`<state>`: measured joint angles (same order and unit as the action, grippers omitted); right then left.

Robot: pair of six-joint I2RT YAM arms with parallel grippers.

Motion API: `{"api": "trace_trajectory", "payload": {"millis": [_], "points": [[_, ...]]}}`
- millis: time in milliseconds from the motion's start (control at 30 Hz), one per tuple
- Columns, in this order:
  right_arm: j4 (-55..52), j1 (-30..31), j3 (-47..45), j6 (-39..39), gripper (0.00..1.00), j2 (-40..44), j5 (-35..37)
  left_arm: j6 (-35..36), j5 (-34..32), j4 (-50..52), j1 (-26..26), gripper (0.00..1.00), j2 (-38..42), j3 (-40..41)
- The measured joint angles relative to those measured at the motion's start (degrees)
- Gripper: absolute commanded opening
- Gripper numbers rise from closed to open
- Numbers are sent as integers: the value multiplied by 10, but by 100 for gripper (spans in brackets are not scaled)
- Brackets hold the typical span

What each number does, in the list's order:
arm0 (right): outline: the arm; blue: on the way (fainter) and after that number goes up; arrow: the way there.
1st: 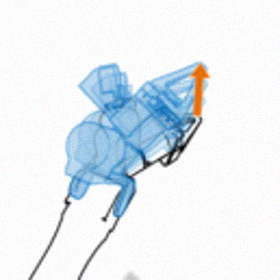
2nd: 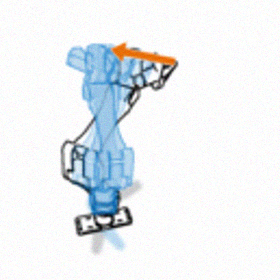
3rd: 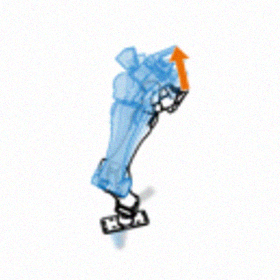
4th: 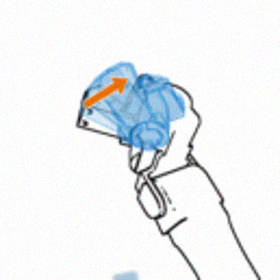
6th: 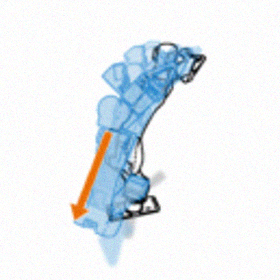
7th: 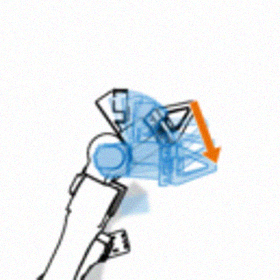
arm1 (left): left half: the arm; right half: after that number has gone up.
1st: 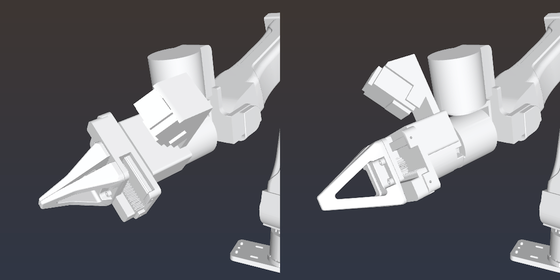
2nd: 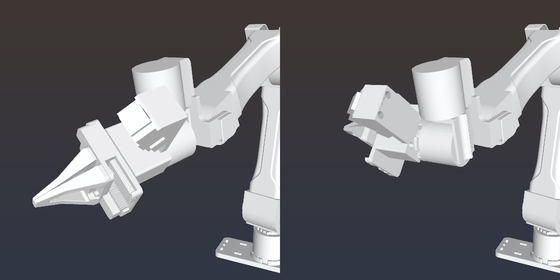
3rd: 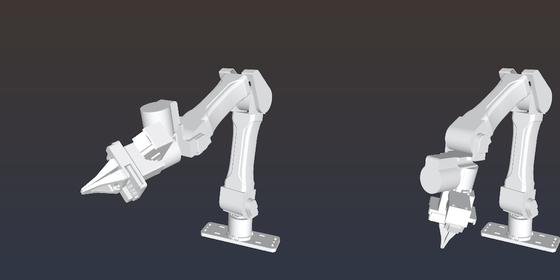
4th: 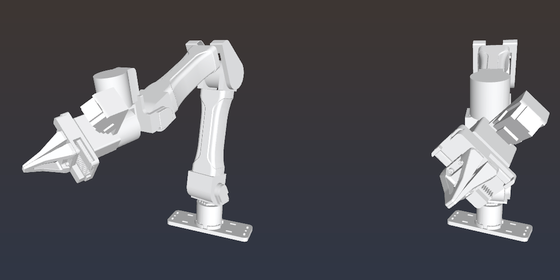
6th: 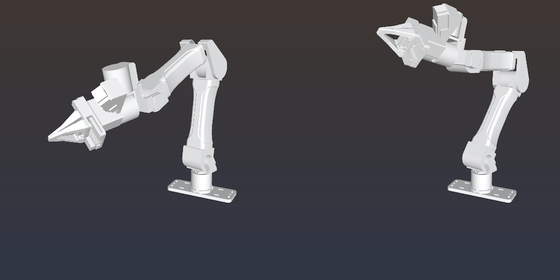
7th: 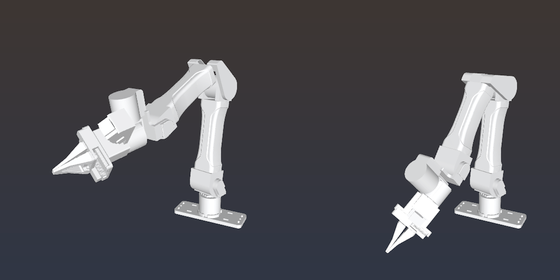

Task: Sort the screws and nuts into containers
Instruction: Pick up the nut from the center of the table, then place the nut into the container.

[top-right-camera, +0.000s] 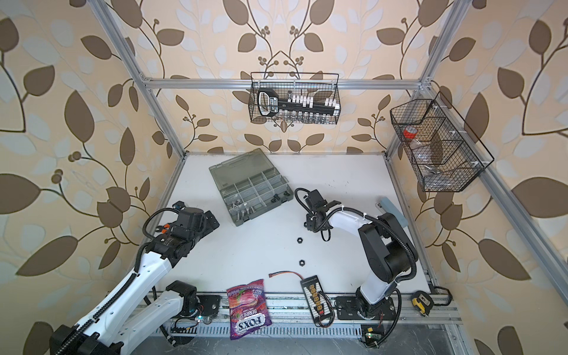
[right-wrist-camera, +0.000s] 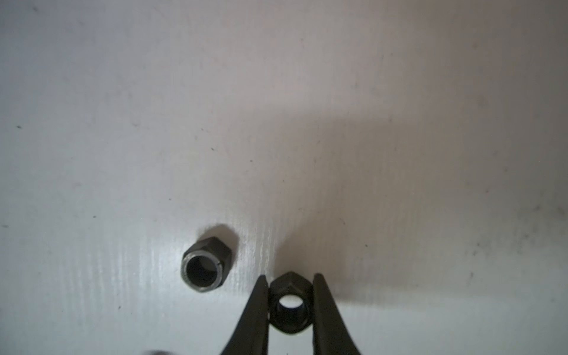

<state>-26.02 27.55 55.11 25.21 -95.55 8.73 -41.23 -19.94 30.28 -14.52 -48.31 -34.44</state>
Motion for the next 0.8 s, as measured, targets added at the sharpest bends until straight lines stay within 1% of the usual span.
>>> {"api": "trace_trajectory", "payload": {"millis": [167,300,467,633,800], "points": [[-9,23,57,-9,0,3,1,0,4,1,0,99,-22,-3],[-13,50,132,-18,0,-13,3,0,15,-2,0,99,-23,-3],[-6,82,233,-37,0,-73,3,1,34,-11,0,99,-35,-3],[1,110,329,-61,0,-150,2,0,54,-27,0,99,-50,-3],[11,120,390,-77,0,-203,-3,0,66,-35,0,99,-55,-3]]}}
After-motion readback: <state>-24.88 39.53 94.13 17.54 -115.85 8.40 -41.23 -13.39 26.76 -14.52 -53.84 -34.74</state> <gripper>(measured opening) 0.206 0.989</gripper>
